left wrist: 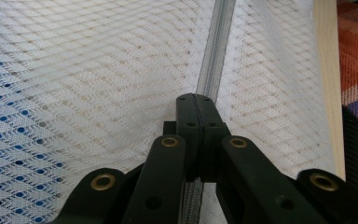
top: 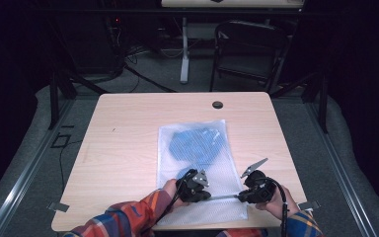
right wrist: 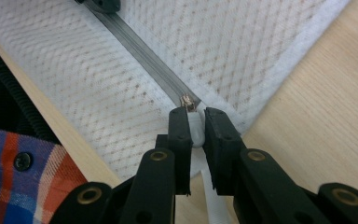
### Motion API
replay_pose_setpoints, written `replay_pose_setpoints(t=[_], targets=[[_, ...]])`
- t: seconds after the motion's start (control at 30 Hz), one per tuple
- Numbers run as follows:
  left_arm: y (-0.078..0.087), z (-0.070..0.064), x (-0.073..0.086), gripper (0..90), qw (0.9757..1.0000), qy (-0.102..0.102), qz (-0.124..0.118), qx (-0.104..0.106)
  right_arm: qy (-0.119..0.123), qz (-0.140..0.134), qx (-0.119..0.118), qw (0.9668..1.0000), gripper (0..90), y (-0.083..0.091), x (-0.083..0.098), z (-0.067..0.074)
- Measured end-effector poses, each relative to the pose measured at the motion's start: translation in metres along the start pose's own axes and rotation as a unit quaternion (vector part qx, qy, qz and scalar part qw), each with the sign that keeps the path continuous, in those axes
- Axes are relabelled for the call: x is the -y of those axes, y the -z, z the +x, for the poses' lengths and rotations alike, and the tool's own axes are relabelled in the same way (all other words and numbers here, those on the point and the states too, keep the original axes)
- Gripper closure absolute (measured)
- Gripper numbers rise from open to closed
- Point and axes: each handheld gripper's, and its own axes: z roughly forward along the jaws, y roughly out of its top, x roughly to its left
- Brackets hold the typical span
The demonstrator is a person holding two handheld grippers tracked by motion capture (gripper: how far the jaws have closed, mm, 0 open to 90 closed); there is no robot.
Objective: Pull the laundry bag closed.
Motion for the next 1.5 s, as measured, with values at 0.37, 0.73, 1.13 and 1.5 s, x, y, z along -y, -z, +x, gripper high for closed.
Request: replay_pose_setpoints(t=[0.37,0.73,1.13,1.5], targets=[[0.000,0.003,0.001,90.0,0.9999,0.007,-0.004,0.007,0.012,0.015,0.019,0.9996,81.0,-0.001,-0.001,0.001],[0.000,0.001,0.002,90.0,1.0000,0.001,-0.007,0.003,-0.005,0.006,0.026,0.9996,79.6,-0.005,-0.002,0.003],[0.003,0.002,0.000,69.2,0.9997,0.020,-0.001,0.011,0.004,-0.003,0.010,0.9999,57.2,-0.001,-0.003,0.007],[0.026,0.004,-0.002,28.0,0.9992,0.038,0.010,-0.001,-0.006,-0.056,0.034,0.9978,16.3,0.019,-0.001,0.010]])
